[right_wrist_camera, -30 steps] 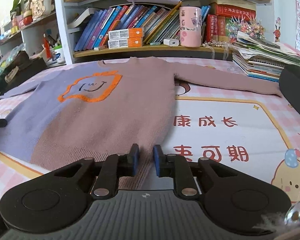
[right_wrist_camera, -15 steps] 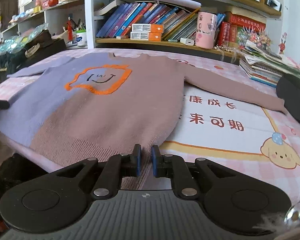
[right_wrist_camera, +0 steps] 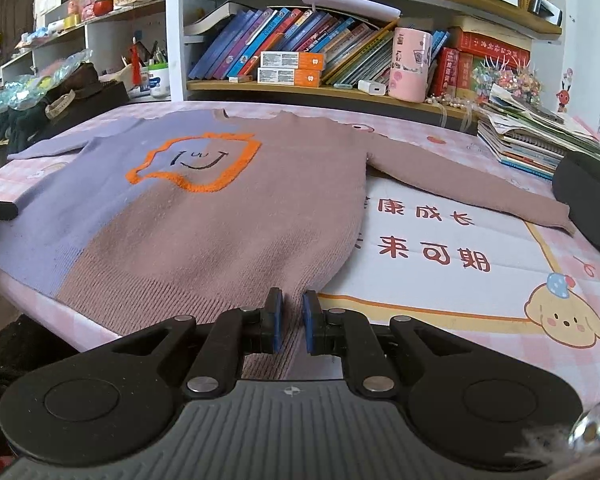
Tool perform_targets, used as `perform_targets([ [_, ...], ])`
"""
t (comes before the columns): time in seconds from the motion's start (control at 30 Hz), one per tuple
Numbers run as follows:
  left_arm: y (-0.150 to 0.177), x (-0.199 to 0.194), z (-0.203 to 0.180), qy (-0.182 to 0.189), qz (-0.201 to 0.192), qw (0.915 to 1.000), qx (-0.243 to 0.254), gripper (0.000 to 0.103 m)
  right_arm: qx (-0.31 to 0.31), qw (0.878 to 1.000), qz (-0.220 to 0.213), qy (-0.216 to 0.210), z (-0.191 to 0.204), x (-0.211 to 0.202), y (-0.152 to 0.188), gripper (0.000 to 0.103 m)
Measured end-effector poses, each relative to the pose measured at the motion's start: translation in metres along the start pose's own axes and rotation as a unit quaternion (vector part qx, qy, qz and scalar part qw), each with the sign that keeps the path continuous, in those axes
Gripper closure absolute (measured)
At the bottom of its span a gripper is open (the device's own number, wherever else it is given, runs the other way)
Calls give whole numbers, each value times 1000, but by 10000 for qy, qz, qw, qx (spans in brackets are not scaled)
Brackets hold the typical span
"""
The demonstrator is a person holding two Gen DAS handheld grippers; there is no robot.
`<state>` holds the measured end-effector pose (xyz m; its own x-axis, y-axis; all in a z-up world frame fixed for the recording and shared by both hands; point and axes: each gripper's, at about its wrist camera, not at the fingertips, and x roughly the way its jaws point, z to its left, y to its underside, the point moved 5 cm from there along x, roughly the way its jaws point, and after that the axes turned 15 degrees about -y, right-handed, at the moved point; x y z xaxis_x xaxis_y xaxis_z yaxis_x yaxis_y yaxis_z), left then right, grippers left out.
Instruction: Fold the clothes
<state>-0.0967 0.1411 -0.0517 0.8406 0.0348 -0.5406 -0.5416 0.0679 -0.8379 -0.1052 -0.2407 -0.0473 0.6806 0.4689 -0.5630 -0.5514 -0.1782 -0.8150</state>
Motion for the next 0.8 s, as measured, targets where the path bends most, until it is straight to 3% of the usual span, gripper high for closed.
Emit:
perform_targets([
  [0.5,1,-1,-3,-83,-59,9998,178,89,-44,10000,-24,41,1,0,1,90],
  [0.8,0,-4,-1,-152,-109,9997,182,89,11,10000,-25,91,-4,-3,1,80],
])
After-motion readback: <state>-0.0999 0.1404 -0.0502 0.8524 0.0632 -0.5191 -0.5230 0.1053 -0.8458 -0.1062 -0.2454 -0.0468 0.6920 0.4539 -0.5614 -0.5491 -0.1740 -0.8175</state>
